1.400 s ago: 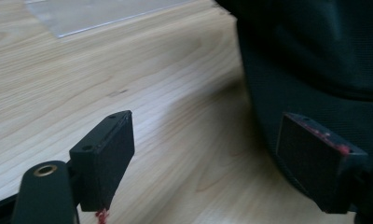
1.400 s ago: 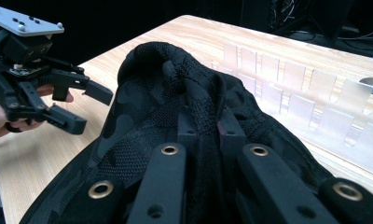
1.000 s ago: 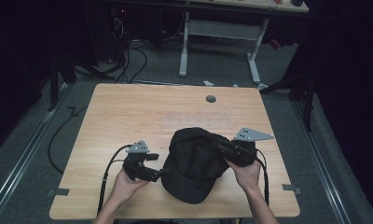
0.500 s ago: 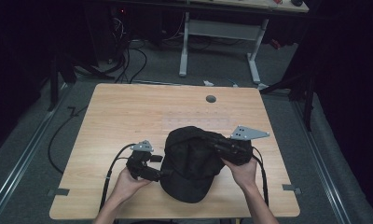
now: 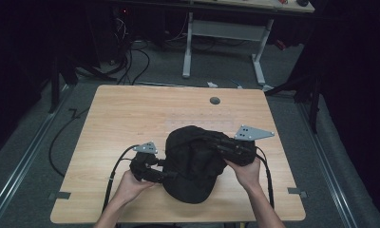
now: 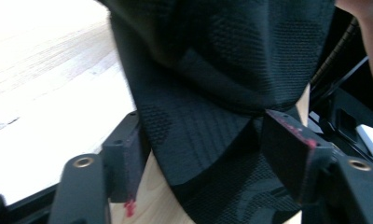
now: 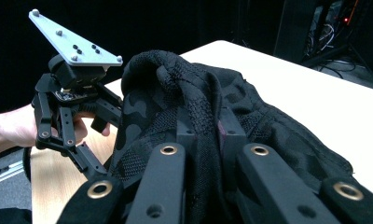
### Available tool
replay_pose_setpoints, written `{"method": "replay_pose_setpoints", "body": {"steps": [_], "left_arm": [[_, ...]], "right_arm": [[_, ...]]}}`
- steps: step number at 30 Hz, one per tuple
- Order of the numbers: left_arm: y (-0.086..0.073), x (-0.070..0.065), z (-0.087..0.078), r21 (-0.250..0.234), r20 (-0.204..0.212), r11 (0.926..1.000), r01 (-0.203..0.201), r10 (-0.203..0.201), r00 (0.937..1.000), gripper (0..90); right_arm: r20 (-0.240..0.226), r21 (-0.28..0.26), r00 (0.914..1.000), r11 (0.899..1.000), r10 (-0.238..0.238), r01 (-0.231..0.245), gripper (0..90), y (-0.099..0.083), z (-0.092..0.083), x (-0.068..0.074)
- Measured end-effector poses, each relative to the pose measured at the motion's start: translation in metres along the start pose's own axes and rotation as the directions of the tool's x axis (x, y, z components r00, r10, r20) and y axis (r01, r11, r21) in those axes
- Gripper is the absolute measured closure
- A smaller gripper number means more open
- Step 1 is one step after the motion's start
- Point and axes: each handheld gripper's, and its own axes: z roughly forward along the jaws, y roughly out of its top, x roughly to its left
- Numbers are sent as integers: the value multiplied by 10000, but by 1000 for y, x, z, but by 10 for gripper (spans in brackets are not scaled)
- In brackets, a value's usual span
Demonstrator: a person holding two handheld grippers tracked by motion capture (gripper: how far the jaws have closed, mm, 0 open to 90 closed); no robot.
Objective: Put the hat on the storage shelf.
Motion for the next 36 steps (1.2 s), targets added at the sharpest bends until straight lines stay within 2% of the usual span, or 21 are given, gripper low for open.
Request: {"method": "replay_pose_setpoints", "body": {"steps": [3, 5, 12, 20, 25, 28, 31, 36], "left_arm": [[1, 0, 0, 86, -37, 10000, 19, -18, 10000, 368], [1, 1, -1, 83, 1, 9999, 60, -60, 10000, 415], [1, 2, -8, -257, 290, 9994, 222, -215, 9993, 536], [1, 3, -15, -578, 700, 9972, 474, -433, 9966, 673], [2, 0, -26, -950, 1105, 9944, 468, -362, 9932, 745], [4, -2, -32, -1122, 1289, 9934, 247, -101, 9916, 790], [4, -4, -37, -1307, 1626, 9913, 171, 45, 9867, 824], [4, -5, -41, -1555, 1803, 9878, 89, 195, 9834, 861]], "right_arm": [[-18, -8, 10000, 10000, -71, 71, 829, 2, 2, -1], [-26, -28, 9999, 9999, -139, 139, 827, 3, 3, -1], [-32, -221, 10000, 9997, -79, 79, 823, 3, 1, -4], [132, -307, 9996, 9992, -246, 250, 806, 3, -1, -3], [251, -375, 9991, 9987, -330, 339, 792, 4, -3, -2], [298, -400, 9990, 9986, -338, 350, 778, 4, -3, -1], [277, -470, 9993, 9985, -270, 282, 770, 4, -4, -2], [318, -476, 9993, 9987, -185, 200, 735, 3, -3, -3]]}}
